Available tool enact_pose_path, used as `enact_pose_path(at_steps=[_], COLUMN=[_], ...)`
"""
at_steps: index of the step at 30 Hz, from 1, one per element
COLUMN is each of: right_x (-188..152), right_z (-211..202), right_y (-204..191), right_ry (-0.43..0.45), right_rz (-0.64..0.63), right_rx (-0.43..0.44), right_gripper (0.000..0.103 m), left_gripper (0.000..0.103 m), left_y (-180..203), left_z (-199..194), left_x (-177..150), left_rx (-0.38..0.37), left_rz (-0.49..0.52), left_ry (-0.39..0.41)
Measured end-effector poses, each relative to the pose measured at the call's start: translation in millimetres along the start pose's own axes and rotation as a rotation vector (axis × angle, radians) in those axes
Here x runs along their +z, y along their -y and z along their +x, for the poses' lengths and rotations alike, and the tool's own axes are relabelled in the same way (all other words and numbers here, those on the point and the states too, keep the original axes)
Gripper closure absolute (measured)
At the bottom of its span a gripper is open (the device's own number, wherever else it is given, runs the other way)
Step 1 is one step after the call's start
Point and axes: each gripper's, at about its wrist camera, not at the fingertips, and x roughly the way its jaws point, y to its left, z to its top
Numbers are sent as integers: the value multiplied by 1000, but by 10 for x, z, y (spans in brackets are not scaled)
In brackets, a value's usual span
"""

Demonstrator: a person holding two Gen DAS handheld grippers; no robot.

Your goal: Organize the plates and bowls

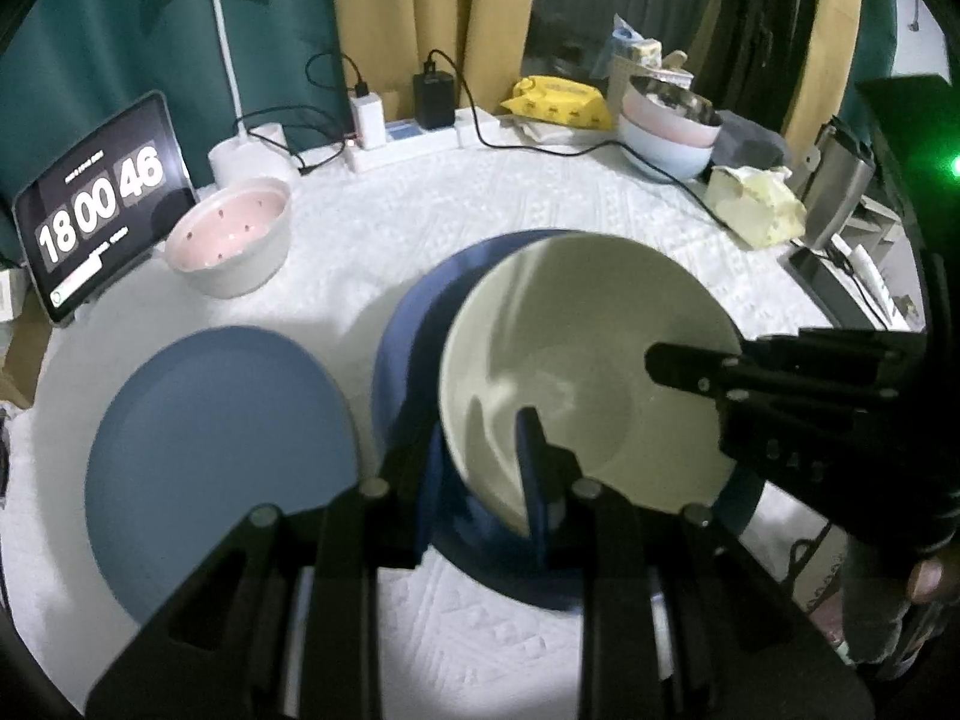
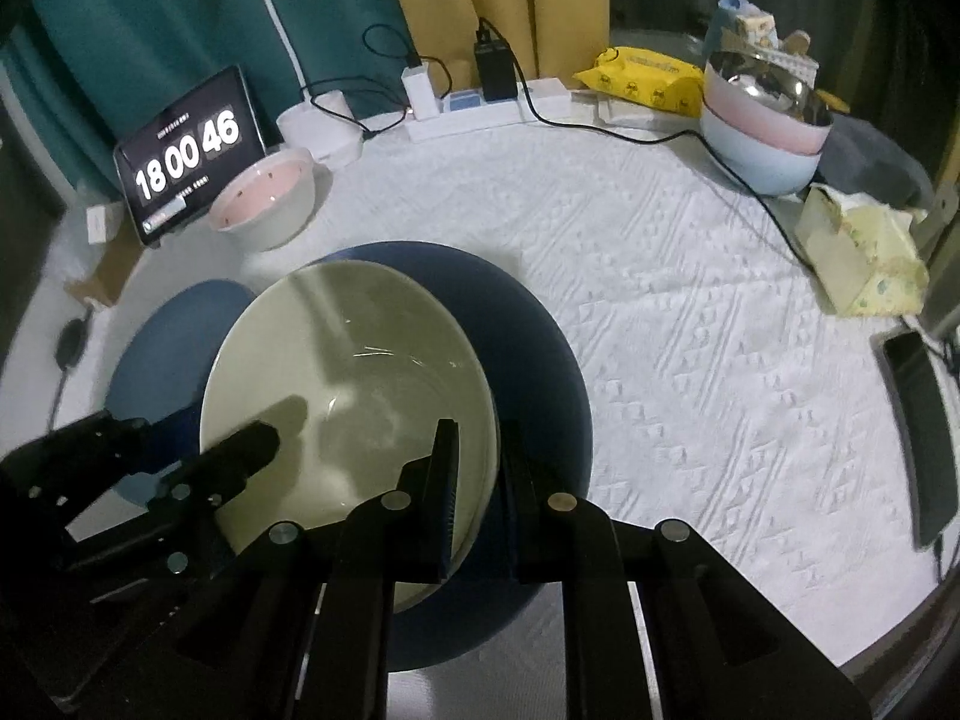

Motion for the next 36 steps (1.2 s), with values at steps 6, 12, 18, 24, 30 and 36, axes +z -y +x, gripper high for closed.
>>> enact_pose_path(at_steps=[6, 12, 18, 24, 30, 36], right_x=[9, 32, 71, 127, 218, 298], right_z=[3, -29, -88, -193, -259, -270], right_y=[-34, -14, -9, -36, -129, -192], right_ry=[11, 20, 37, 65, 84, 88], right_rz=[-19, -16, -13, -16, -35, -45], right_rx=[-13, -18, -26, -18, -8, -2], right_gripper=[87, 84, 81, 81, 81, 81], left_gripper=[77, 76, 76, 76, 76, 74], left_y=[-25, -46, -91, -128, -197, -340], left_z=[16, -74, -148, -208, -262, -305], left_x=[-23, -1, 40, 85, 137, 184], left_rx=[11, 3, 0, 1, 4, 12], left_rz=[-4, -7, -12, -20, -38, -71], left_ry=[3, 26, 49, 66, 84, 108])
